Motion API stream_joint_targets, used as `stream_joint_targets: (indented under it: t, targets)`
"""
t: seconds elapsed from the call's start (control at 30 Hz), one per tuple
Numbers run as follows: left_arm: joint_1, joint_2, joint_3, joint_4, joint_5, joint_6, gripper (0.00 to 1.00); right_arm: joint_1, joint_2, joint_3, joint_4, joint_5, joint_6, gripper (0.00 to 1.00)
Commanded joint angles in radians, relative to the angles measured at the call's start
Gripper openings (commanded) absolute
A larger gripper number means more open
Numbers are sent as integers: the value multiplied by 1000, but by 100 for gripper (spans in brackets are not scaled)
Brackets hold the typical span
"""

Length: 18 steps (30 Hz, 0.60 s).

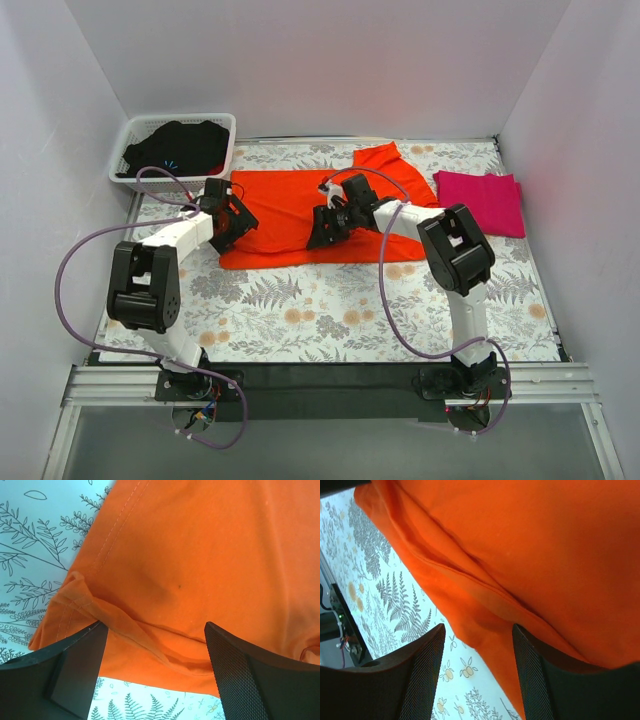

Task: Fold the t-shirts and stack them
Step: Fold the tshirt

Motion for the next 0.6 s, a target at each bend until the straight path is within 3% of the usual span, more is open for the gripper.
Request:
stream_joint_targets:
  t: [0.0, 0.57]
  targets:
    - [6, 17, 45, 5, -22, -8, 72, -31, 0, 44, 30, 25, -2, 54]
    - [41, 131, 144, -5, -67, 5, 72, -97, 9, 69, 31, 99, 4, 54]
